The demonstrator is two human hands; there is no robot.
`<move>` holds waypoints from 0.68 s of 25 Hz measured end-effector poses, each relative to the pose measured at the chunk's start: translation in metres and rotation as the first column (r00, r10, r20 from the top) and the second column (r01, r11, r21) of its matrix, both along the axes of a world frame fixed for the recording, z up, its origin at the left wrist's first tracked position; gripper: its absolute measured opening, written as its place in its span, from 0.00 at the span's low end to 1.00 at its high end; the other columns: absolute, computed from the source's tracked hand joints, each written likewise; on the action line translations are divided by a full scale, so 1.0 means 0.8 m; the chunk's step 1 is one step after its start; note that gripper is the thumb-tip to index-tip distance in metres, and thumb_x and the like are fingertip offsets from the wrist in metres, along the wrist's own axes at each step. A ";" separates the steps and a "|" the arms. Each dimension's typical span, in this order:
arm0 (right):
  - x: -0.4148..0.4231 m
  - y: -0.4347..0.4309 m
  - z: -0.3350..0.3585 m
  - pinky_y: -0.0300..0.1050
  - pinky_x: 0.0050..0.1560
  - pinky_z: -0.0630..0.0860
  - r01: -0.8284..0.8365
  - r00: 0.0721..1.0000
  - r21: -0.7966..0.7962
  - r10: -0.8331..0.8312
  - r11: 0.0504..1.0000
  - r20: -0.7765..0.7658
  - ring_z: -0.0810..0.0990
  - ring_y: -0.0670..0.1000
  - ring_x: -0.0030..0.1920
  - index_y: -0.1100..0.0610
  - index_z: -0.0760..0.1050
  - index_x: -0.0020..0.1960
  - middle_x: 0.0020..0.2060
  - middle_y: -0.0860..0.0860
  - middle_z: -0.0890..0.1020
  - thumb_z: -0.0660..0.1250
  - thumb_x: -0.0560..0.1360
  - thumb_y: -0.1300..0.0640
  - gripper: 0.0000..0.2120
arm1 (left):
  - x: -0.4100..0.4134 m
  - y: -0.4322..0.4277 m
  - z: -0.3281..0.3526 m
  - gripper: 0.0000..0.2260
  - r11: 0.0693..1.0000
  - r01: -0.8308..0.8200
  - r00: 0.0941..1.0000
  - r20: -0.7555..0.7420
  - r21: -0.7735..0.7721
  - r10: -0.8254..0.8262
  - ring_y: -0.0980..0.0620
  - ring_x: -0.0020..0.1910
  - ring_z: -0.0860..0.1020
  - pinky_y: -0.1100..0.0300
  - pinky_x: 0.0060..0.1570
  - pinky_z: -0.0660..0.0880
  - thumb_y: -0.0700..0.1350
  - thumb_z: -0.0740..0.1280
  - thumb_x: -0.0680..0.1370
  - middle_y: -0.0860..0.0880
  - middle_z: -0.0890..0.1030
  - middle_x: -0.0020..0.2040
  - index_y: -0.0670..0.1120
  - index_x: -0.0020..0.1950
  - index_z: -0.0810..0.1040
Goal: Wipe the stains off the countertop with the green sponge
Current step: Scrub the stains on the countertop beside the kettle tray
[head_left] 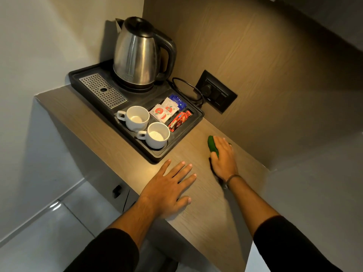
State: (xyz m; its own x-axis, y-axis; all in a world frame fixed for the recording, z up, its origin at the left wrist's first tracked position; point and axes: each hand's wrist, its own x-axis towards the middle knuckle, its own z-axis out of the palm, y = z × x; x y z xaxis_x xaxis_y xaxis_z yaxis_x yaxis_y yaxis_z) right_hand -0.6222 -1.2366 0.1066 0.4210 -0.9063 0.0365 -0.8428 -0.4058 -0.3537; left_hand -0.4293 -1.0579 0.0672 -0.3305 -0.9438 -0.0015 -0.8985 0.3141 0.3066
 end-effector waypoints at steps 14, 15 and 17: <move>-0.048 0.170 -0.007 0.54 0.82 0.44 0.040 0.999 0.044 -0.040 0.998 0.000 0.50 0.49 0.83 0.48 0.53 0.83 0.82 0.48 0.58 0.60 0.82 0.57 0.32 | 0.002 -0.003 -0.011 0.32 0.999 0.011 0.999 -0.030 -0.041 -0.012 0.45 0.85 0.44 0.33 0.82 0.46 0.67 0.48 0.84 0.47 0.49 0.87 0.53 0.85 0.50; -0.053 0.207 -0.013 0.52 0.82 0.43 -0.021 1.000 0.041 0.021 0.999 -0.013 0.48 0.47 0.82 0.45 0.51 0.83 0.83 0.46 0.56 0.59 0.81 0.54 0.32 | 0.003 -0.003 -0.011 0.33 0.999 0.014 1.000 -0.023 -0.039 -0.015 0.45 0.85 0.43 0.33 0.82 0.45 0.67 0.48 0.84 0.47 0.48 0.87 0.53 0.85 0.49; -0.080 0.262 -0.015 0.52 0.82 0.43 -0.042 0.998 0.025 0.043 0.999 -0.043 0.47 0.46 0.82 0.42 0.48 0.83 0.83 0.41 0.54 0.58 0.80 0.51 0.34 | 0.004 -0.002 -0.010 0.33 0.999 0.023 1.000 -0.010 -0.030 -0.023 0.45 0.85 0.42 0.33 0.82 0.44 0.67 0.47 0.84 0.47 0.47 0.87 0.53 0.85 0.48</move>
